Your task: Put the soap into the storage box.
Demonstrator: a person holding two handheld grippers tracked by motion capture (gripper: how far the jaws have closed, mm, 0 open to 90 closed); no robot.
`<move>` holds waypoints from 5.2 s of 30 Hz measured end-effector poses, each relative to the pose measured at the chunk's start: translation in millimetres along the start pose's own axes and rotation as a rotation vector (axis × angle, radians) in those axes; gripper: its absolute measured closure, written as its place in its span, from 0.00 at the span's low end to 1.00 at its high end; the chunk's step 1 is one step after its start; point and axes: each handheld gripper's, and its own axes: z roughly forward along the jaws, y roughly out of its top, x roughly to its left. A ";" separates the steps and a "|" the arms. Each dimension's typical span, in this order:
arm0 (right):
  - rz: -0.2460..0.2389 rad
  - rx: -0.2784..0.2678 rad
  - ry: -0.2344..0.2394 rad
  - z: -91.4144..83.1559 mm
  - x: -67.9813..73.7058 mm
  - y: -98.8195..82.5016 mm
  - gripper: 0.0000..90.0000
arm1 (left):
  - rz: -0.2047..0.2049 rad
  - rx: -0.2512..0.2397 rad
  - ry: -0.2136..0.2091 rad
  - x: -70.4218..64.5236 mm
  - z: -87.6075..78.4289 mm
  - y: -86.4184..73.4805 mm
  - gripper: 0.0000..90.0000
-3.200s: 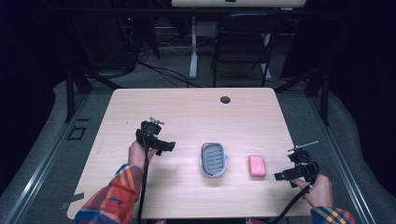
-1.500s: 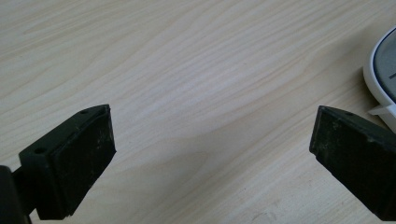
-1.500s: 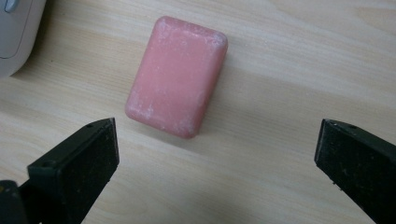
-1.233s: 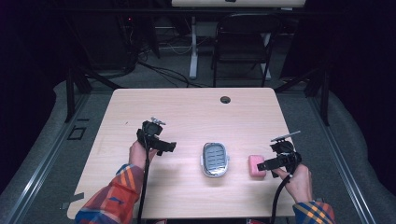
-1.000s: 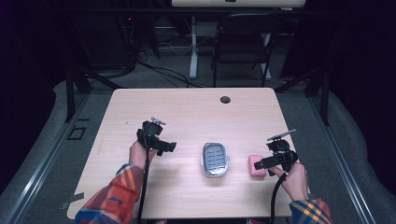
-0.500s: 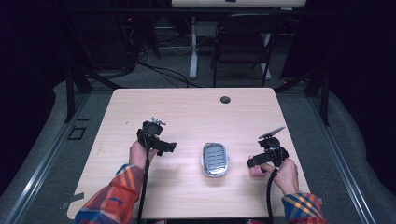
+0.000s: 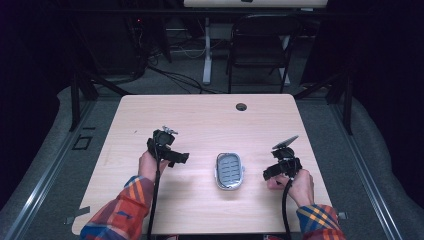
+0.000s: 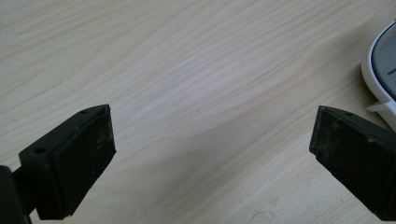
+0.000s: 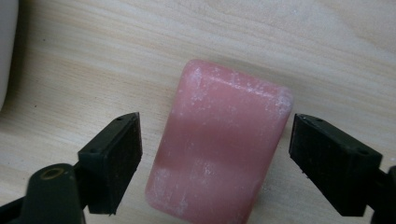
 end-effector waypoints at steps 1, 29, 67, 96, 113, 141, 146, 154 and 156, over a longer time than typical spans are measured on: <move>0.008 -0.001 -0.004 0.7 0.4 0.0 0.20 | 0.000 0.000 0.000 0.0 0.0 0.0 0.00; 0.007 0.061 -0.035 7.3 0.7 5.2 0.41 | 0.004 0.000 0.001 -0.8 -0.5 0.1 0.00; -0.048 0.067 -0.029 -15.8 -0.5 14.6 0.41 | 0.004 0.000 0.003 -0.7 0.2 -0.1 0.00; -0.106 0.075 -0.059 -49.1 9.9 32.8 0.41 | 0.009 0.003 0.000 -1.3 0.0 0.1 0.00; -0.133 0.066 -0.055 -63.4 18.8 43.0 0.41 | 0.012 0.006 -0.002 -1.6 0.4 0.2 0.00; -0.216 0.078 -0.061 -75.6 48.2 65.0 0.41 | 0.013 0.005 -0.006 -1.9 0.5 0.2 0.00; -0.221 0.071 -0.060 -75.4 55.1 67.8 0.41 | 0.014 0.006 -0.004 -2.3 0.7 0.3 0.00; -0.245 0.079 -0.060 -76.4 63.4 73.2 0.41 | 0.015 0.007 -0.005 -2.2 0.8 0.3 0.00; -0.256 0.082 -0.061 -76.8 65.9 74.7 0.41 | 0.015 0.007 -0.005 -2.3 0.8 0.3 0.00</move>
